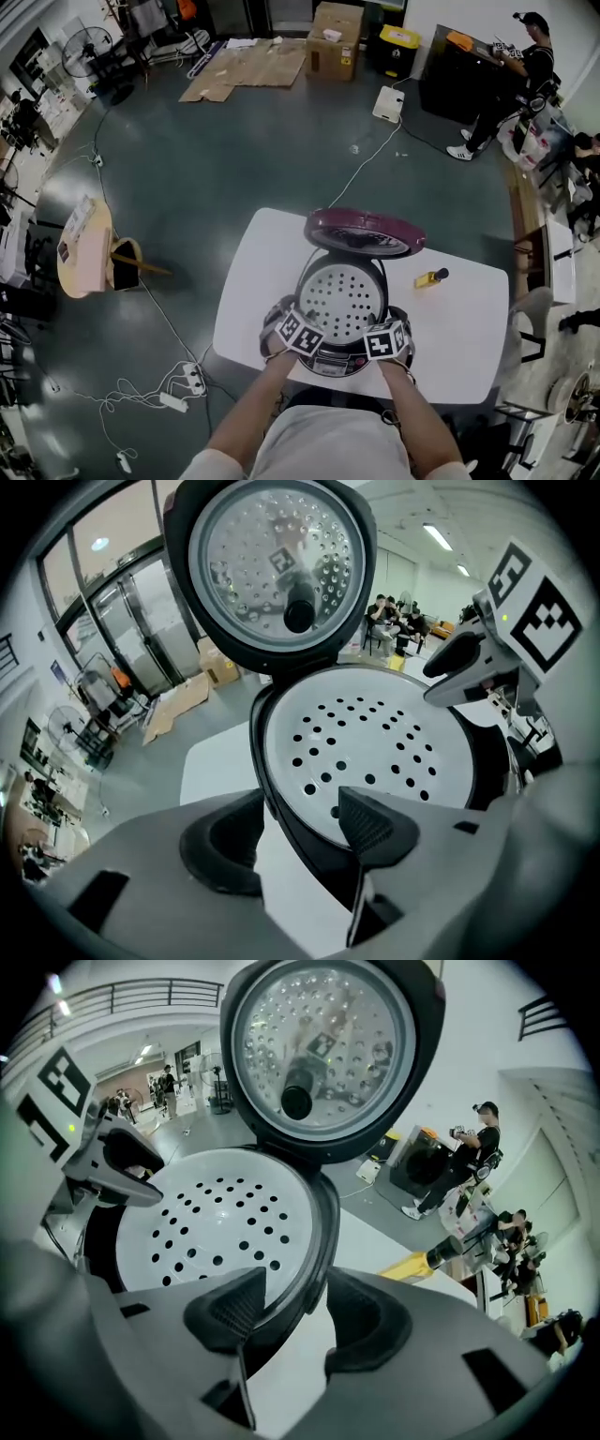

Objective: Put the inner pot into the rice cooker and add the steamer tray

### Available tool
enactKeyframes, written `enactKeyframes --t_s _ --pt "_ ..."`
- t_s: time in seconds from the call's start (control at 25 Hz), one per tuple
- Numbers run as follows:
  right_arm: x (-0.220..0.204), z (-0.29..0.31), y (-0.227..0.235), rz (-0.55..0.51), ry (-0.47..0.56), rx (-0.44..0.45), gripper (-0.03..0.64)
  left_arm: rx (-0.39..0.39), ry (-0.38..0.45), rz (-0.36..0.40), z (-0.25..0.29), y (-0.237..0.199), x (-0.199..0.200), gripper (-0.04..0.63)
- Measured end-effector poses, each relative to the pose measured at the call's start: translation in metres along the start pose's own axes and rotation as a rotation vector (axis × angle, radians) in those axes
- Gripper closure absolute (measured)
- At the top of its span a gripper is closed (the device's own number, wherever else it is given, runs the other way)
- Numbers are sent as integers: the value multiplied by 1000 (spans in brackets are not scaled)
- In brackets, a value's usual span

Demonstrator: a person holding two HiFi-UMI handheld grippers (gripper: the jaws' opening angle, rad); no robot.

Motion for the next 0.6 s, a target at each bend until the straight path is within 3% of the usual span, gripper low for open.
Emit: enactKeyframes --t_s 0.32,0.6 --pt "0 -9 -5 30 67 -2 400 -50 97 -128 -14 -14 -3 324" --pt "3 -44 -8 108 228 44 436 -76 232 -236 -51 -24 4 394"
Point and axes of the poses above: the fingertips, and each gripper's own axes: z forward along the fingers, y to its right, x out of its top, the point moved 6 cm from there along -z, backward along the fingers, and after that the axes turned 11 degrees about x, right-handed, at the moved point
